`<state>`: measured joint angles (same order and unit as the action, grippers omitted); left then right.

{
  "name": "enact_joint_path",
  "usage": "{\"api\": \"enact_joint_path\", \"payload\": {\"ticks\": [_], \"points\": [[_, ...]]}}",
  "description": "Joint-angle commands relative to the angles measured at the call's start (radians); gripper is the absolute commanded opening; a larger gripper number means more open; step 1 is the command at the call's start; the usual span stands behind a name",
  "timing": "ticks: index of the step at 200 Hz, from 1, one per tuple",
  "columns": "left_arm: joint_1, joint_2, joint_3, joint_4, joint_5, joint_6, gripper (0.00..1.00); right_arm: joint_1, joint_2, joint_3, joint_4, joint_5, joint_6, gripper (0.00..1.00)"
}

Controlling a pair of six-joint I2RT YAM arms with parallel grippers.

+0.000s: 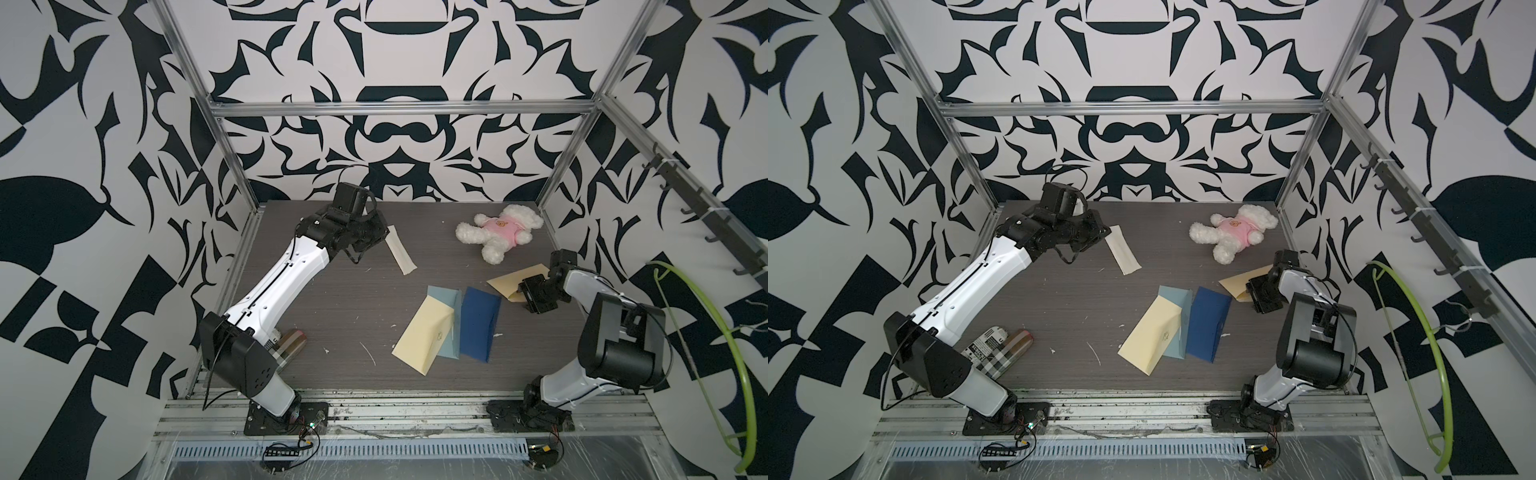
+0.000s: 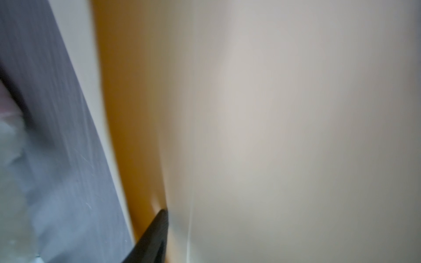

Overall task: Take the letter paper out of the envelope
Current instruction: Place the envelope at the center of the board, then unfold the letter paper.

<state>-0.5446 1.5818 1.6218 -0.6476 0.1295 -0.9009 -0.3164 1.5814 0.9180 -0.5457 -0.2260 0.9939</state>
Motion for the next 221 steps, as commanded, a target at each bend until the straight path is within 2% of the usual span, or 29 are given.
{"api": "enact_joint_path", "payload": {"ticks": [1,24,68,124,155,180,221], "points": [[-0.004,0.010,0.026,0.002,0.008,0.014,0.00,0.014,-0.046,0.049,-0.105,0.071,0.035,0.54],[-0.004,0.007,0.027,0.000,0.008,0.014,0.00,0.022,-0.058,0.068,-0.137,0.081,0.048,0.57],[-0.003,0.006,0.035,-0.010,0.002,0.018,0.00,0.051,-0.111,0.116,-0.220,0.147,0.072,0.58],[-0.004,0.021,0.069,-0.036,0.020,0.031,0.00,0.113,-0.202,0.232,-0.262,0.211,0.020,0.54],[-0.004,0.031,0.090,-0.057,0.031,0.036,0.00,0.159,-0.269,0.206,-0.262,0.162,0.031,0.44],[0.009,0.032,0.107,-0.060,0.067,0.053,0.00,0.252,-0.348,0.196,-0.197,0.132,0.002,0.44],[0.075,0.066,0.130,0.006,0.319,0.107,0.00,0.408,-0.387,0.232,-0.014,-0.095,-0.127,0.54]]}}
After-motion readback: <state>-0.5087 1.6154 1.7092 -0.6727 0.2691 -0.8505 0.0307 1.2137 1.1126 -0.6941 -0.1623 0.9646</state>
